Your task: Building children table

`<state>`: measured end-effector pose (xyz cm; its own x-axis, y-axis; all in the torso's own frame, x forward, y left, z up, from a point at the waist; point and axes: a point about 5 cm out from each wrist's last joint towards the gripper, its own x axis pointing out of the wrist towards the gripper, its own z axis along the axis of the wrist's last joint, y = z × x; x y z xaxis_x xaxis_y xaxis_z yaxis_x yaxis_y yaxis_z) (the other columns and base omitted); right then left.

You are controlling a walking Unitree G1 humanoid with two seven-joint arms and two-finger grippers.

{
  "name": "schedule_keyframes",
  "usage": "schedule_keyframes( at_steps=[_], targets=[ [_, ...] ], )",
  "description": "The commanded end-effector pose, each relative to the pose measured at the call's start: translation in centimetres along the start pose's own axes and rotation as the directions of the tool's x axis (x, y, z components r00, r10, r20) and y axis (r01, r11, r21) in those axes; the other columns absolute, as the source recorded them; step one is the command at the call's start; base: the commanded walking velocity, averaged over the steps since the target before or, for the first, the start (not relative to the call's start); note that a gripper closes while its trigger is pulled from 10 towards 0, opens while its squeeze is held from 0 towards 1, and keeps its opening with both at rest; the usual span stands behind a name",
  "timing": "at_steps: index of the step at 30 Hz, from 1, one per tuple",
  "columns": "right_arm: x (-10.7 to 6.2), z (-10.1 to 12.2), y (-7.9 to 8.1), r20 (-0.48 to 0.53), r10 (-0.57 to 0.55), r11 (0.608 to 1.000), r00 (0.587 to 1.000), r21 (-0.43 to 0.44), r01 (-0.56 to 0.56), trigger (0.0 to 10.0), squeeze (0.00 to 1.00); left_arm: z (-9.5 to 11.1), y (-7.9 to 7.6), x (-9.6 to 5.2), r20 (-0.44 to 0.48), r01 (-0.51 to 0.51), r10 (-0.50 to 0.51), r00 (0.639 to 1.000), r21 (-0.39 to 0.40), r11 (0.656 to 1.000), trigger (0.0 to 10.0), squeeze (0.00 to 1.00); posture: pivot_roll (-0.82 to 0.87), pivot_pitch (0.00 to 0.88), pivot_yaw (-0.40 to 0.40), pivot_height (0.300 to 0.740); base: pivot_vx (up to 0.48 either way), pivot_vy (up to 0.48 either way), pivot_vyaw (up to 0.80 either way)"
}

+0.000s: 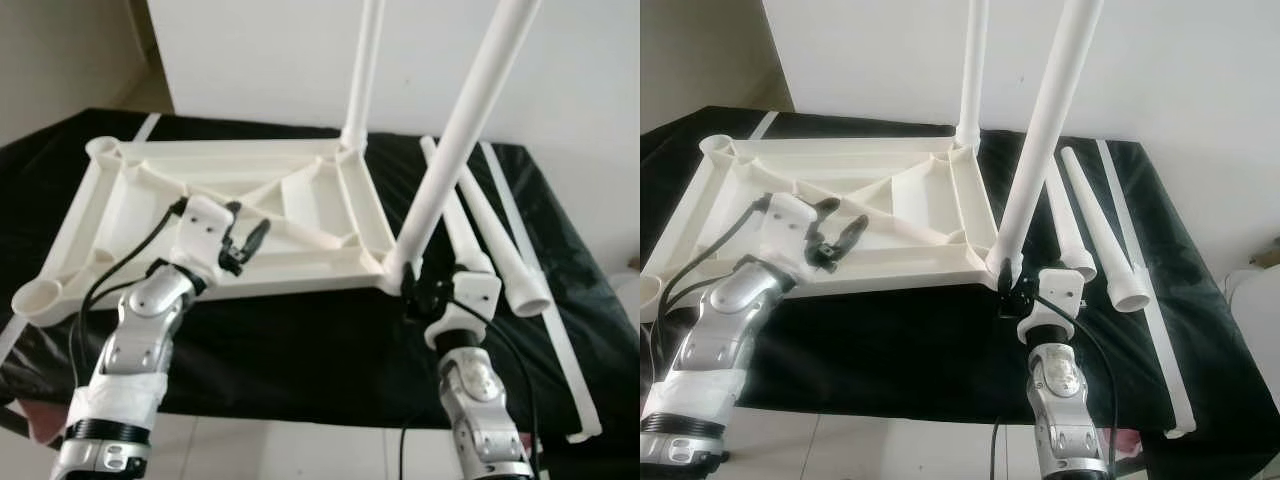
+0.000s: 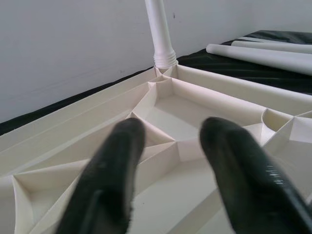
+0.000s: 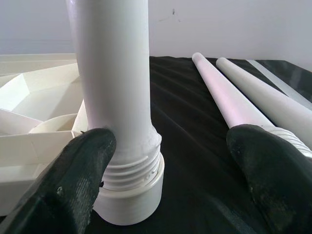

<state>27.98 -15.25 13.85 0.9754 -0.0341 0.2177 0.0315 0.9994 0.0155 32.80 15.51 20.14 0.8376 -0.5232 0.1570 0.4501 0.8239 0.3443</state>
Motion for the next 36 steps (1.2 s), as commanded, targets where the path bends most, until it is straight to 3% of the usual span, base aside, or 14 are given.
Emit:
schedule_keyframes(
  at_steps=[1, 12, 13, 14, 17, 18, 19, 20, 35, 36],
  targets=[
    [0.0, -0.1, -0.3, 0.002, -0.008, 1.0, 1.0, 0.002, 0.008, 10.0, 0.0, -0.3, -0.3, -0.1, -0.01, 0.006, -0.006, 1.0, 0.011, 1.0, 0.0, 0.0, -0.04, 0.094, -0.014, 0.74, 0.0, 0.0, 0.0],
    [0.6, 0.5, -0.4, 0.03, -0.004, 1.0, 1.0, -0.007, 0.005, 10.0, 0.0, -0.4, -0.4, 0.1, -0.018, 0.04, -0.04, 0.999, 0.017, 0.999, 0.0, 0.0, -0.05, 0.1, 0.013, 0.74, 0.0, 0.0, 0.0],
    [0.7, 0.5, -0.5, 0.034, -0.004, 1.0, 0.999, -0.009, 0.004, 10.0, 0.0, -0.5, -0.5, 0.2, -0.027, 0.043, -0.043, 0.999, 0.019, 0.999, 2.2, 0.0, -0.06, 0.1, 0.016, 0.74, 0.0, 0.0, 0.0],
    [0.8, 0.6, -0.4, 0.038, -0.002, 1.0, 0.999, -0.01, 0.002, 10.0, 0.0, -0.7, -0.5, 0.1, -0.039, 0.045, -0.044, 0.998, 0.019, 0.999, 10.0, 0.0, -0.06, 0.101, 0.016, 0.74, 0.0, 0.0, 0.0],
    [0.8, 0.6, -0.4, 0.04, 0.0, 1.0, 0.999, -0.01, 0.001, 10.0, 0.0, -0.9, -0.5, 0.1, -0.047, 0.045, -0.044, 0.998, 0.018, 0.999, 10.0, 0.0, -0.05, 0.102, 0.016, 0.74, 0.0, 0.0, 0.0],
    [0.8, 0.6, -0.4, 0.041, 0.002, 1.0, 0.999, -0.01, -0.001, 10.0, 0.0, -1.0, -0.5, 0.0, -0.056, 0.041, -0.041, 0.998, 0.009, 0.999, 10.0, 0.31, -0.05, 0.102, 0.01, 0.74, 0.0, 0.0, 0.0],
    [0.8, 0.6, -0.4, 0.041, 0.002, 1.0, 0.999, -0.01, -0.001, 10.0, 0.0, -1.0, -0.5, 0.0, -0.056, 0.041, -0.041, 0.998, 0.009, 0.999, 10.0, 0.31, -0.05, 0.102, 0.01, 0.74, 0.0, 0.0, 0.0],
    [0.8, 0.6, -0.3, 0.042, 0.008, 1.0, 0.999, -0.01, -0.007, 10.0, 0.0, -1.3, -0.4, -0.1, -0.066, 0.037, -0.037, 0.997, -0.008, 0.999, 10.0, 1.0, -0.05, 0.104, 0.008, 0.74, 0.0, 0.0, 0.0],
    [1.5, 1.0, -0.4, 0.062, 0.024, 1.0, 0.998, -0.01, -0.024, 10.0, 0.0, -1.6, 1.5, -0.6, -0.086, -0.187, 0.183, 0.979, -0.044, 0.981, 10.0, 1.0, -0.03, 0.105, 0.002, 0.74, 0.0, 0.0, 0.0],
    [1.6, 1.1, -0.4, 0.063, 0.025, 1.0, 0.998, -0.011, -0.024, 10.0, 0.0, -1.6, 1.5, -0.6, -0.086, -0.197, 0.192, 0.977, -0.046, 0.979, 10.0, 0.93, -0.03, 0.107, 0.003, 0.74, 0.0, 0.0, 0.0]
  ],
)
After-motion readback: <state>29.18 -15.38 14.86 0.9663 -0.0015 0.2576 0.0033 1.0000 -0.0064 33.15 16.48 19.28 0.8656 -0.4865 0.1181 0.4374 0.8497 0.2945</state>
